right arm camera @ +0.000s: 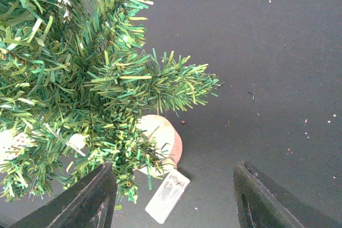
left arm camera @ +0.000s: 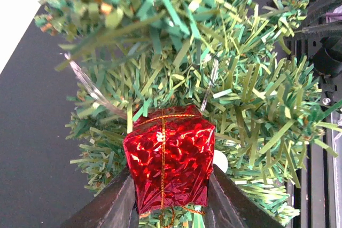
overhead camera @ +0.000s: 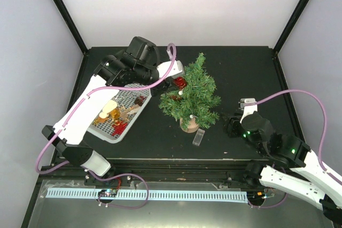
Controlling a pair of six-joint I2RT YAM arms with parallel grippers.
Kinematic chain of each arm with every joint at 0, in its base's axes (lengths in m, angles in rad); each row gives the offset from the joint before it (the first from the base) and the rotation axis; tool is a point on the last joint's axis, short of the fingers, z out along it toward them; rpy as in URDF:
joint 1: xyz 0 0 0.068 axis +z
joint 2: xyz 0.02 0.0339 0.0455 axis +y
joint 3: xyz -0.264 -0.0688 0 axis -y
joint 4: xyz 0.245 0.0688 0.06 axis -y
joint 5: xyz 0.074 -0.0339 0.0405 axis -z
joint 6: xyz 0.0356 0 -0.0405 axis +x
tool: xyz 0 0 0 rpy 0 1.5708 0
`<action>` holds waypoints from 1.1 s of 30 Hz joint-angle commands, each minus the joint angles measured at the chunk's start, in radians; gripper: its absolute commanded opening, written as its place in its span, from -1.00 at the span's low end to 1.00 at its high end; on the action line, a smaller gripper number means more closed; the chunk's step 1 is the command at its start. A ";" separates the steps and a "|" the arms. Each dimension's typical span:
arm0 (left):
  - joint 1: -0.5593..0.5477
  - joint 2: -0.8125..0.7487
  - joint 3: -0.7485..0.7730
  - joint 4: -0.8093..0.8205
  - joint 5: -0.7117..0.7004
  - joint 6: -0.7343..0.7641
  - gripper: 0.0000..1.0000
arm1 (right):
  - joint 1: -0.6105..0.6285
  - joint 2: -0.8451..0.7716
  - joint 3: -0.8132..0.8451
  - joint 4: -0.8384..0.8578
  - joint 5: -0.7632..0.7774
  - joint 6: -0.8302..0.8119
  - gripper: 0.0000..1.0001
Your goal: Decorate the small christmas tree
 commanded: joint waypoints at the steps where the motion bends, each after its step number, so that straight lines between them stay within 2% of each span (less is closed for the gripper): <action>1: -0.015 0.015 -0.011 -0.001 -0.036 0.014 -0.35 | 0.006 -0.009 0.001 0.015 0.001 0.007 0.21; 11: -0.071 0.034 -0.006 -0.004 -0.090 0.030 -0.31 | 0.005 -0.009 -0.011 0.020 -0.005 0.007 0.22; 22: -0.083 -0.007 -0.061 0.021 -0.196 0.041 -0.04 | 0.005 -0.001 0.001 0.025 -0.003 -0.002 0.22; 33: -0.079 -0.055 -0.102 0.036 -0.258 0.043 0.07 | 0.006 0.003 0.006 0.029 -0.015 -0.004 0.21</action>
